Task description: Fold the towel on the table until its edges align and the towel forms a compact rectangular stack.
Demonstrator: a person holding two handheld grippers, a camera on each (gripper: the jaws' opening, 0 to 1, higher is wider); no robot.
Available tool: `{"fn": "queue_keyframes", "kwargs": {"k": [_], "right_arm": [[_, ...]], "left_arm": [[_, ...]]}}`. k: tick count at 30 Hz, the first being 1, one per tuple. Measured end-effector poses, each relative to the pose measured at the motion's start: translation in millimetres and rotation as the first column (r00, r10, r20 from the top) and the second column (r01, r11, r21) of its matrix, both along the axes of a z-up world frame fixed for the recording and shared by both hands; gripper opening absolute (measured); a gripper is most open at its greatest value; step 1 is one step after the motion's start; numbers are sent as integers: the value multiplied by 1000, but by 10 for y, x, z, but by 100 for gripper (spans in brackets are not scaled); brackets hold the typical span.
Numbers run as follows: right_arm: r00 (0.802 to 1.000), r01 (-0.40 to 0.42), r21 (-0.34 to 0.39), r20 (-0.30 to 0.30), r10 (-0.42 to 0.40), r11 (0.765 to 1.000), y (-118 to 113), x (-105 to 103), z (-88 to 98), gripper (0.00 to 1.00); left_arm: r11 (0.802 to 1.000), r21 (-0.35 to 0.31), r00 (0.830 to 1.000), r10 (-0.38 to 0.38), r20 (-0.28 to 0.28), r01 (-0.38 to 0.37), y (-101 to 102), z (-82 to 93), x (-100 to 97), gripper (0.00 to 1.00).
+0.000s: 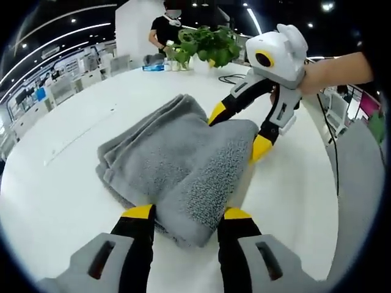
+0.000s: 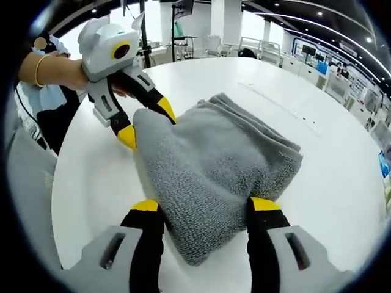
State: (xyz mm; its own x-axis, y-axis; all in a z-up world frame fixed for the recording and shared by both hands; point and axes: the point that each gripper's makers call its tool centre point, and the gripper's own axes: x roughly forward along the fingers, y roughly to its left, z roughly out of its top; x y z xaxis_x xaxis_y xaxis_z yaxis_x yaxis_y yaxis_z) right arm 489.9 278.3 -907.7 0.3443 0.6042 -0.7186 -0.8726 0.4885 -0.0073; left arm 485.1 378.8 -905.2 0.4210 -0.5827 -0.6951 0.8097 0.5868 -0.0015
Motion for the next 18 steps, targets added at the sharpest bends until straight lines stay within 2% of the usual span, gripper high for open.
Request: {"fn": "queue_keyframes", "kwargs": {"k": [7, 13, 18], "right_arm": [[1000, 12, -3, 10, -12, 1000, 20, 96, 5, 54], [1000, 26, 2, 15, -26, 1000, 30, 98, 7, 55], [999, 31, -36, 11, -31, 999, 101, 48, -6, 65]], "left_arm": [[1000, 3, 1000, 0, 8, 0, 11, 0, 90, 42], [1000, 0, 1000, 1, 17, -1, 16, 0, 106, 41], [1000, 25, 999, 6, 31, -6, -5, 7, 92, 42]]}}
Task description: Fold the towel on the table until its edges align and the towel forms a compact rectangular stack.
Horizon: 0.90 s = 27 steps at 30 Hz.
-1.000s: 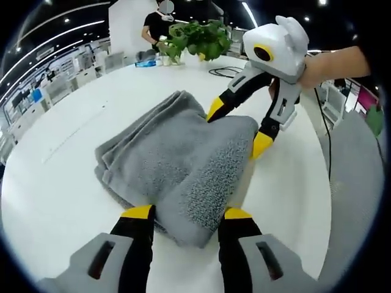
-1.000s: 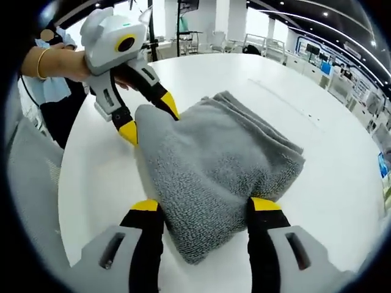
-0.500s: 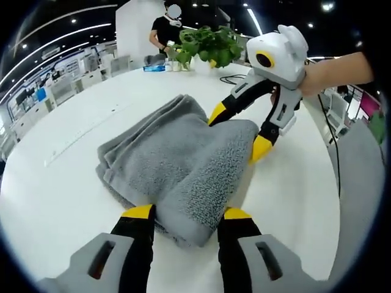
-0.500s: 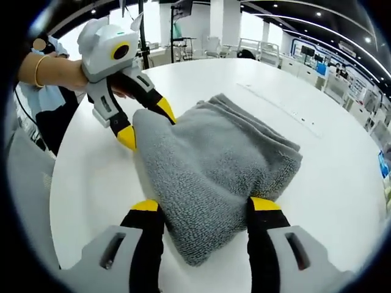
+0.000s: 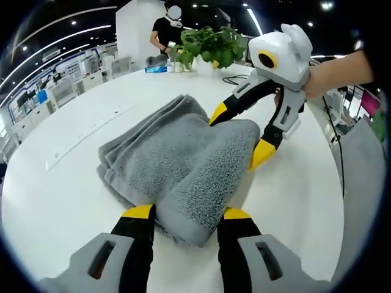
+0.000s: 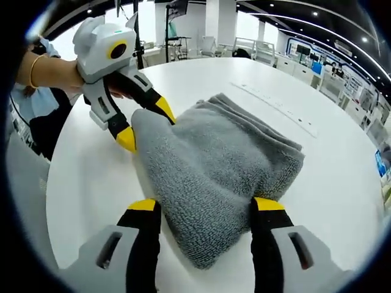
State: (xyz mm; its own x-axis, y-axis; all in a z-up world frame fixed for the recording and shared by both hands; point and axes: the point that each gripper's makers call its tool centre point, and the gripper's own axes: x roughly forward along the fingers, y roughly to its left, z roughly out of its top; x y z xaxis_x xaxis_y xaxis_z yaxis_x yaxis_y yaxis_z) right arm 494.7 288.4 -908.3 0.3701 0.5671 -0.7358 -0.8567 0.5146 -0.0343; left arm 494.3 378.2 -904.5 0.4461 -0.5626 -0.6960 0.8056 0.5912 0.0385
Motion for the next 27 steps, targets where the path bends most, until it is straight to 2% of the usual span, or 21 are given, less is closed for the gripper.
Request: {"fn": "queue_keyframes", "kwargs": {"k": [4, 8, 11, 12, 14, 18, 23, 26, 27], "right_arm": [[1000, -14, -35, 8, 14, 999, -6, -37, 6, 69], [999, 8, -59, 33, -6, 998, -63, -27, 87, 64], [995, 102, 50, -7, -102, 993, -54, -57, 222, 64], [993, 120, 60, -23, -119, 991, -71, -76, 240, 62], [993, 120, 60, -19, -119, 991, -111, -108, 282, 62], [992, 124, 85, -15, -123, 989, -170, -244, 364, 64], [989, 151, 105, -25, -149, 983, -249, -419, 402, 67], [984, 175, 114, -30, -173, 978, -283, -517, 428, 73], [981, 194, 109, -5, -195, 975, -328, -525, 451, 76]], "left_arm": [[1000, 9, 1000, 15, 7, -15, -3, 44, -38, 46], [998, 16, 998, 61, 25, -61, 55, 124, -56, 51], [995, -27, 994, 101, 52, -99, 96, 270, -102, 54], [993, -45, 992, 110, 54, -108, 100, 311, -120, 54], [989, -74, 990, 129, 50, -125, 121, 391, -182, 54], [986, -92, 988, 145, 57, -139, 186, 500, -335, 56], [983, -89, 986, 166, 32, -163, 266, 502, -550, 62], [980, -104, 984, 175, 21, -172, 289, 520, -669, 67], [978, -110, 984, 178, 20, -175, 295, 525, -698, 68]]}}
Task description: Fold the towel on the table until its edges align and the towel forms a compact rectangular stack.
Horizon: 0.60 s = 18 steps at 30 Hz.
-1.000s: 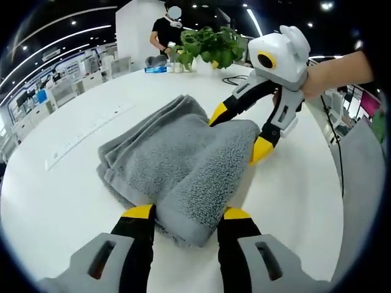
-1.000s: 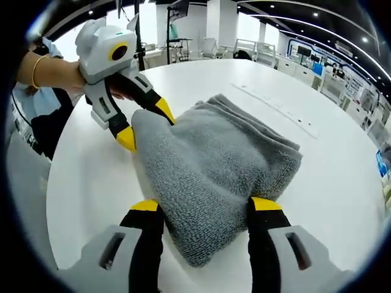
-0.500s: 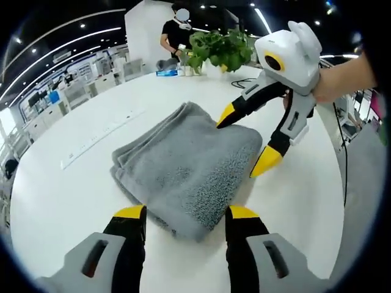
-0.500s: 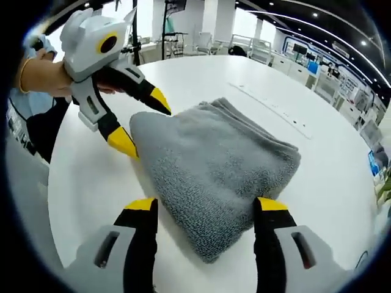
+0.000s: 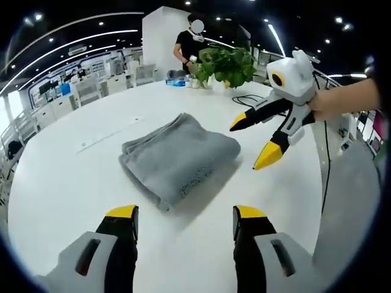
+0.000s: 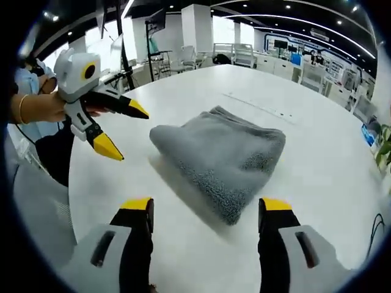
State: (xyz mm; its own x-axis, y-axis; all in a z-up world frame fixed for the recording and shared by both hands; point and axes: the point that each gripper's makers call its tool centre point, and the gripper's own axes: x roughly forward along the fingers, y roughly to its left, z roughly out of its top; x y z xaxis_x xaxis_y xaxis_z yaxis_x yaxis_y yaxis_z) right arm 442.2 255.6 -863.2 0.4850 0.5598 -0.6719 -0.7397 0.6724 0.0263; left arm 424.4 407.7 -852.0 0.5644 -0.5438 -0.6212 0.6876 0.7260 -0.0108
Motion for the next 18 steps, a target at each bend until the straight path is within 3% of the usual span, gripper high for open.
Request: {"fn": "queue_keyframes", "kwargs": {"k": [8, 11, 18], "right_arm": [[999, 29, 53, 31, -31, 998, -83, -281, 163, 82], [999, 44, 80, 28, -47, 996, -114, -400, 202, 83], [998, 59, 106, 9, -60, 993, -193, -740, 216, 84]], "left_arm": [[999, -42, 999, 34, 29, -33, 23, 167, -299, 73], [999, -38, 998, 33, 49, -31, -5, 216, -423, 75], [994, -96, 997, 55, 57, -49, -62, 280, -683, 77]]}}
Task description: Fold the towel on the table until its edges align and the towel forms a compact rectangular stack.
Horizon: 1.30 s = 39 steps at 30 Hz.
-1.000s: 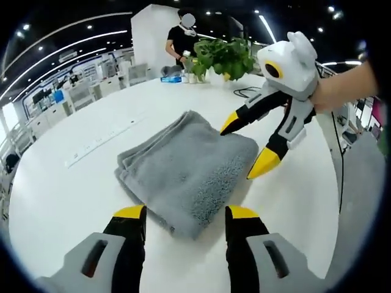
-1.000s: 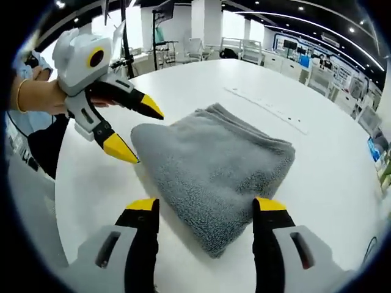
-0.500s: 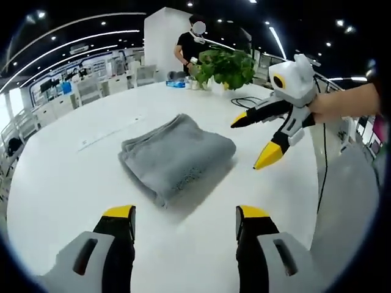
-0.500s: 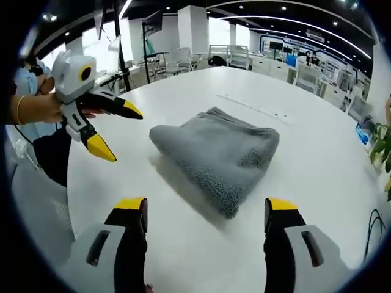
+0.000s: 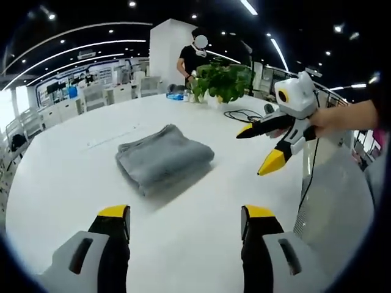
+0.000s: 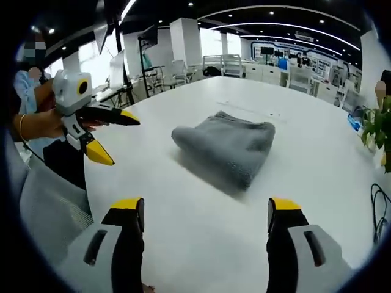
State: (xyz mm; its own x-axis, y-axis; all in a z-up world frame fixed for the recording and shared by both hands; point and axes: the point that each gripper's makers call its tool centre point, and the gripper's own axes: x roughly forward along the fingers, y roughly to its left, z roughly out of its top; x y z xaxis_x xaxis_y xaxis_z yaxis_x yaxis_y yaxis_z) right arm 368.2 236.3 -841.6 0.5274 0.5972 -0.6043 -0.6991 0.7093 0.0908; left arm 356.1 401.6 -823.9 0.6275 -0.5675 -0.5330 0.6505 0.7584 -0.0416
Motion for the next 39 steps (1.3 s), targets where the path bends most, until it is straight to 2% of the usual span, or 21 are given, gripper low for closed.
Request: {"fn": "queue_keyframes", "kwargs": {"k": [3, 16, 20, 30, 39], "right_arm": [[1000, 17, 31, -6, -16, 999, -44, -133, 22, 84], [998, 64, 54, -25, -62, 997, -177, -527, 11, 86], [997, 72, 59, -37, -70, 996, -185, -643, -6, 86], [994, 96, 66, -60, -92, 993, -210, -810, -13, 85], [991, 114, 74, -81, -108, 991, -225, -901, -37, 84]], "left_arm": [[1000, -16, 1000, 12, 4, -12, 16, 18, -68, 78], [997, -58, 999, 46, 6, -45, 39, 38, -384, 79], [997, -62, 999, 44, -4, -45, 41, -14, -462, 80], [996, -78, 999, 45, -23, -47, 11, -47, -563, 80], [993, -94, 998, 65, -22, -66, 76, -46, -650, 81]]}}
